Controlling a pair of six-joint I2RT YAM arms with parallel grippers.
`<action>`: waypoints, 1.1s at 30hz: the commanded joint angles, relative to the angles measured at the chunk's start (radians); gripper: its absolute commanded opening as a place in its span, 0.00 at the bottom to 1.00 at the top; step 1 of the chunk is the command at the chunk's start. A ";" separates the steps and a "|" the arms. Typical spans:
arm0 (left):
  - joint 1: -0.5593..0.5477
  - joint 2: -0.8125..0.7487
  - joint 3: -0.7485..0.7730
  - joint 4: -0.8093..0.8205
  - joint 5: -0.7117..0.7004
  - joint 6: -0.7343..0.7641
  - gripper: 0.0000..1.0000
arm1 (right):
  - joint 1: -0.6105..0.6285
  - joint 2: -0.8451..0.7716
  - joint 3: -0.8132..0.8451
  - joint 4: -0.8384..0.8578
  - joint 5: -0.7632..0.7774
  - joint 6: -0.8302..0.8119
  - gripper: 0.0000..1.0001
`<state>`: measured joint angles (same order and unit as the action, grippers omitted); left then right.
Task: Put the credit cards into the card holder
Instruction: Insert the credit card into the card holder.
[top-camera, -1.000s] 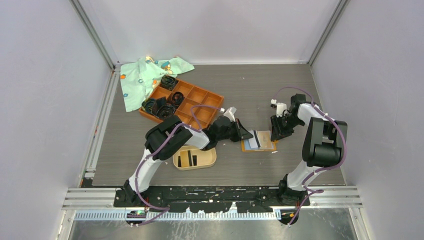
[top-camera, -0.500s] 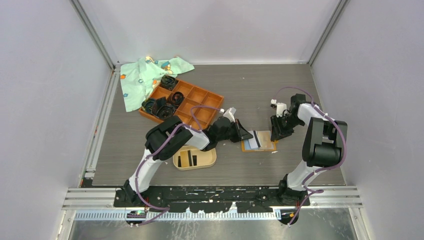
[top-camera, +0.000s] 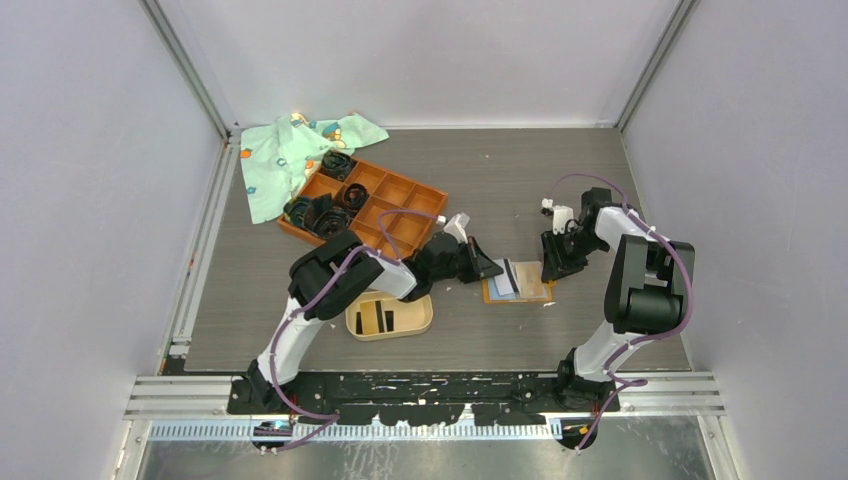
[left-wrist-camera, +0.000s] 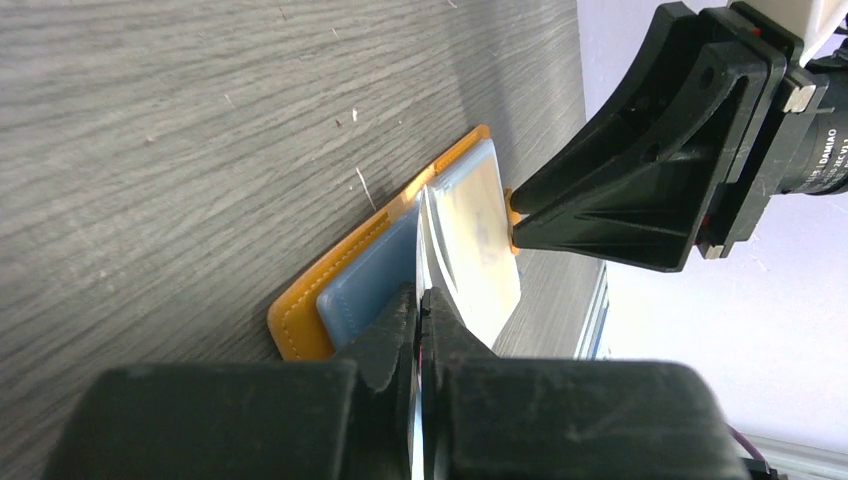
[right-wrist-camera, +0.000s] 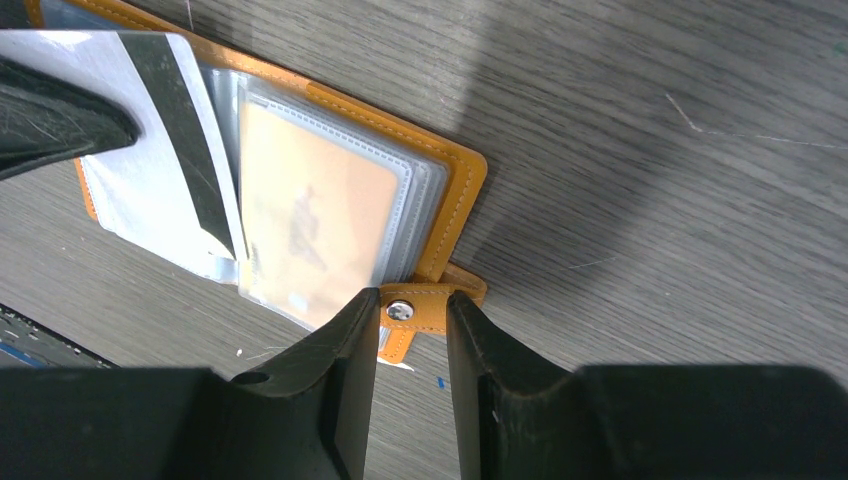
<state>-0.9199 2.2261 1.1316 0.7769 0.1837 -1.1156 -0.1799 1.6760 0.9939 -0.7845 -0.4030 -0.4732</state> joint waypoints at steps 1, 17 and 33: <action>0.017 -0.034 -0.012 0.015 -0.028 0.060 0.00 | -0.003 0.002 0.023 -0.016 -0.014 -0.015 0.36; -0.001 0.012 0.026 0.073 0.031 0.050 0.00 | -0.004 0.007 0.025 -0.016 -0.016 -0.015 0.37; -0.036 0.035 0.007 0.094 -0.001 0.039 0.00 | -0.002 0.009 0.025 -0.017 -0.020 -0.015 0.36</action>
<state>-0.9417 2.2478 1.1374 0.8417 0.2035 -1.0958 -0.1799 1.6764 0.9939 -0.7853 -0.4046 -0.4740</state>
